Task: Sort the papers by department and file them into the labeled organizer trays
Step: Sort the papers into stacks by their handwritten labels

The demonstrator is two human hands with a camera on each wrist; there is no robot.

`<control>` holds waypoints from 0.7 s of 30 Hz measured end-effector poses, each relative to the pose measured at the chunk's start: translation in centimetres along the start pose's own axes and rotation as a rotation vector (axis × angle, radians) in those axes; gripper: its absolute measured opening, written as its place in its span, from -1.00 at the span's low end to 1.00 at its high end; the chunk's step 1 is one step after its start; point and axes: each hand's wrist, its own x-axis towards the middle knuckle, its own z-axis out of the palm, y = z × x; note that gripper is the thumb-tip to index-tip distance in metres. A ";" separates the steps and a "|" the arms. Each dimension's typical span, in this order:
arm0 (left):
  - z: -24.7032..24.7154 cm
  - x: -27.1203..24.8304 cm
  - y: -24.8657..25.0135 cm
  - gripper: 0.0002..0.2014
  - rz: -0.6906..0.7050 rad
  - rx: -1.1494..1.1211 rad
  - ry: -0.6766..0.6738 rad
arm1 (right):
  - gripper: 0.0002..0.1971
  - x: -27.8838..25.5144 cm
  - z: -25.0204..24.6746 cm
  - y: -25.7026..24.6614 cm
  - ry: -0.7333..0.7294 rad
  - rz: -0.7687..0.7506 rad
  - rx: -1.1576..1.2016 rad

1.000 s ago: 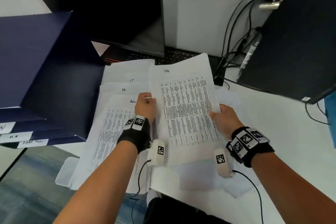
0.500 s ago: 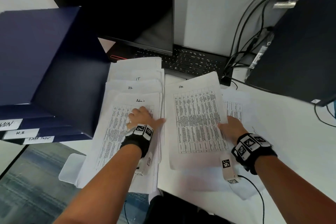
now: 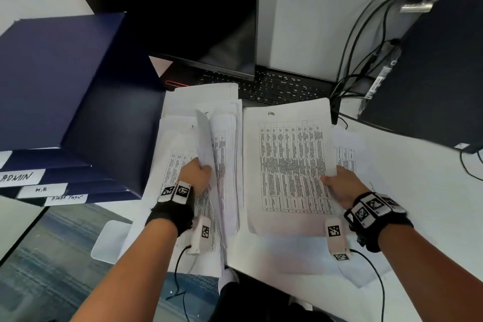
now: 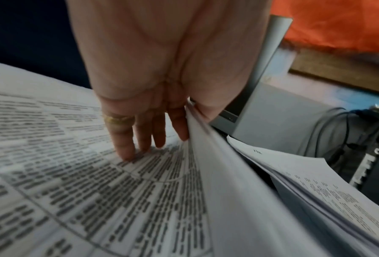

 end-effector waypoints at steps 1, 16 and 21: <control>-0.6 -0.2 -0.3 -0.75 0.004 -0.024 -0.001 | -0.42 0.5 0.3 0.0 -0.001 -0.003 0.025; -10.8 -1.8 -3.5 -0.80 -0.007 -0.352 0.013 | -0.48 -3.3 11.6 -11.3 -0.064 -0.130 0.017; -12.4 -1.9 -3.7 -0.77 0.021 -0.331 0.029 | -0.43 -4.0 15.9 -13.6 -0.124 -0.140 -0.062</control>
